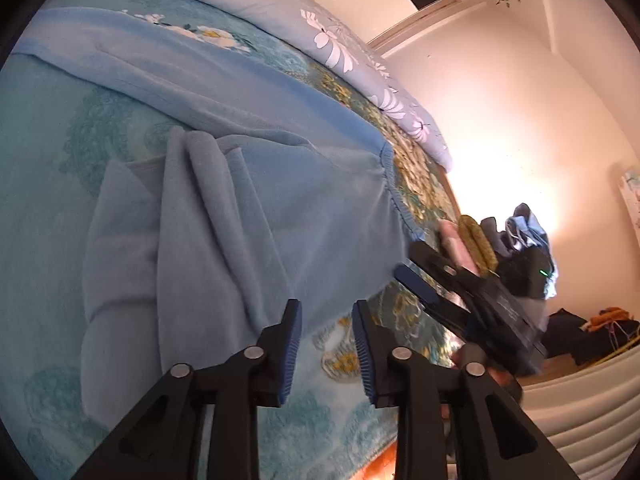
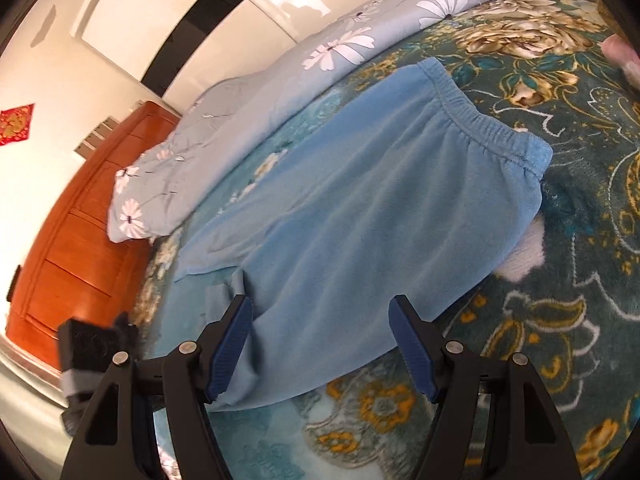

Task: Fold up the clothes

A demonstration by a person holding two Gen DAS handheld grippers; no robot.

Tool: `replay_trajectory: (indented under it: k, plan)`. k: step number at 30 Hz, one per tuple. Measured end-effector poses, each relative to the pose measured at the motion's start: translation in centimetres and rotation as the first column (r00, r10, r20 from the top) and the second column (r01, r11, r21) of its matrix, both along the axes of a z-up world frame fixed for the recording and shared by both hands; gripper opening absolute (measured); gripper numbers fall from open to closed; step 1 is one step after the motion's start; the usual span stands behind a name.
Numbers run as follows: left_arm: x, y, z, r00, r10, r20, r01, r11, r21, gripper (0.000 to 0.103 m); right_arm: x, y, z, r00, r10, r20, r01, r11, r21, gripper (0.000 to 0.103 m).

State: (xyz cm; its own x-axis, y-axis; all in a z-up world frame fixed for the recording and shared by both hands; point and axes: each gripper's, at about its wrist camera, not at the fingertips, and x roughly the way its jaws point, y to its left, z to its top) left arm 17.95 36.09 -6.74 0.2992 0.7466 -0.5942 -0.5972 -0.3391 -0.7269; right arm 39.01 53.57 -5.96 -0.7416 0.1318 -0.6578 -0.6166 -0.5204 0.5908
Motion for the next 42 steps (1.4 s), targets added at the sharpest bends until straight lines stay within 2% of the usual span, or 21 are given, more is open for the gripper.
replay_trajectory:
  k: [2,4,6,9,11,16,18,21,23,27,29,31,32,34,39,42]
  plan:
    - [-0.8,-2.9,0.8,0.995,0.081,-0.05,-0.079,0.996,0.032,0.046,-0.4,0.2,-0.4,0.999,0.003,0.034,-0.005,0.999,0.046,0.072]
    - [-2.3,-5.5,1.4,0.972,0.197,-0.126,-0.194,0.98,0.038,0.063,-0.9,0.2,-0.8,0.997,0.014,0.072,-0.02,0.996,0.083,0.074]
    - [-4.2,-6.8,1.2,0.942,0.281,-0.186,-0.286,0.958,-0.003,0.066,-1.2,0.3,-1.7,0.996,0.029,0.082,-0.035,0.997,0.072,0.076]
    - [-5.8,-6.5,-0.2,0.956,0.269,-0.119,-0.274,0.961,-0.035,0.066,-1.0,0.1,-2.4,0.998,0.009,0.06,-0.013,0.998,0.069,0.081]
    - [-5.3,-4.9,-0.3,0.963,0.236,-0.129,-0.243,0.969,-0.046,0.066,-0.7,-0.1,-2.3,0.999,0.005,0.046,-0.008,0.998,0.064,0.084]
    - [-2.9,-0.8,-0.2,0.968,0.113,-0.226,-0.12,0.993,-0.013,0.066,0.1,-1.1,-1.2,0.998,0.016,0.06,-0.021,0.996,0.092,0.09]
    - [-2.3,-0.4,-0.5,0.961,0.081,-0.264,-0.101,0.993,-0.066,0.064,0.6,-1.6,-0.7,0.999,0.022,0.046,-0.027,0.994,0.108,0.102]
    - [-1.0,0.0,-0.3,0.937,0.086,-0.339,-0.117,0.99,-0.074,0.063,1.3,-2.0,-0.5,1.0,0.031,-0.005,-0.03,0.994,0.106,0.103]
    - [-0.5,-0.5,0.1,0.931,0.082,-0.355,-0.112,0.992,-0.064,0.063,1.8,-2.3,-0.4,0.999,0.035,-0.03,-0.032,0.995,0.098,0.103]
    - [-0.3,-0.9,0.4,0.938,0.062,-0.342,-0.088,0.994,-0.059,0.063,2.7,-2.7,-0.4,0.997,0.022,-0.08,-0.015,0.997,0.075,0.103]
    - [-1.1,-1.3,0.1,0.955,0.094,-0.282,-0.108,0.994,-0.033,0.057,3.1,-2.9,-0.6,0.992,0.017,-0.122,-0.012,0.999,0.045,0.103]
    - [-1.5,-1.5,-0.2,0.965,0.138,-0.224,-0.143,0.99,-0.005,0.034,3.5,-3.0,-1.0,0.987,0.016,-0.159,-0.015,1.0,0.007,0.103]
    - [-1.8,-1.7,-0.4,0.967,0.159,-0.201,-0.161,0.987,0.007,0.029,3.8,-3.0,-1.2,0.987,0.008,-0.161,-0.008,1.0,0.0,0.103]
    - [-2.2,-1.9,-0.7,0.967,0.199,-0.156,-0.197,0.98,0.027,0.009,4.2,-3.1,-1.5,0.987,-0.007,-0.162,0.005,1.0,-0.011,0.103]
    - [-0.6,-1.5,1.0,0.934,0.195,-0.298,-0.196,0.98,0.027,0.003,5.2,-2.8,-2.4,0.985,-0.048,-0.167,0.04,0.998,-0.052,0.103]
    - [-0.9,-2.3,2.9,0.919,0.24,-0.313,-0.222,0.971,0.092,0.003,5.7,-2.8,-2.6,0.984,-0.062,-0.164,0.052,0.997,-0.064,0.103]
